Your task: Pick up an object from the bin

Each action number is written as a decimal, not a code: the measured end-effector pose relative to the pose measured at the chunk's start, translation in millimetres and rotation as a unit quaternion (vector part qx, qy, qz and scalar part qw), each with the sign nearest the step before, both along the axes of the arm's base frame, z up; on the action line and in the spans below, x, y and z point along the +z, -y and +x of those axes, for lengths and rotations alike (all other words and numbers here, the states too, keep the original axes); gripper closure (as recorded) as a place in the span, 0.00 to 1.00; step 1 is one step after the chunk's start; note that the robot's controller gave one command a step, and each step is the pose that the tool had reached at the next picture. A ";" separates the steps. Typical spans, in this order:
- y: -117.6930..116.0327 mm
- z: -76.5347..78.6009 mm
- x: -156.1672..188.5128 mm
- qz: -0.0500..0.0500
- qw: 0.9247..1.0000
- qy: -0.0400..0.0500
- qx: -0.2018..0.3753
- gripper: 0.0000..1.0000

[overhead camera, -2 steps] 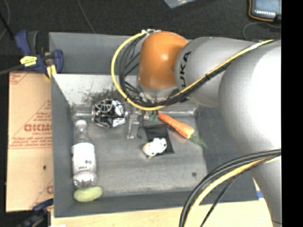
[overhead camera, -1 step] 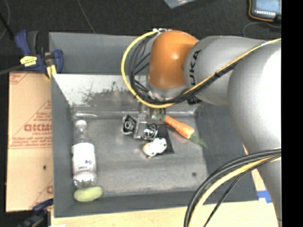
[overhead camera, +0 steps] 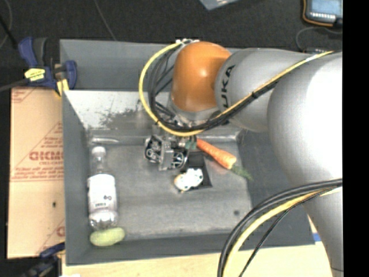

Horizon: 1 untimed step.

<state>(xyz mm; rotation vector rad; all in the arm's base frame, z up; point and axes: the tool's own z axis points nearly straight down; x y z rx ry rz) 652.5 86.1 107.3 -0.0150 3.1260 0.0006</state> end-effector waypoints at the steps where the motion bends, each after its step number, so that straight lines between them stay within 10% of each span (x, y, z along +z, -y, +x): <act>1: 46.2 -20.8 -21.4 0.001 0.998 -0.002 -0.065 1.00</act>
Offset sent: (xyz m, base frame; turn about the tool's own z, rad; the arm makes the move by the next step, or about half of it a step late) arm 0.0000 0.0000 0.0000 0.0000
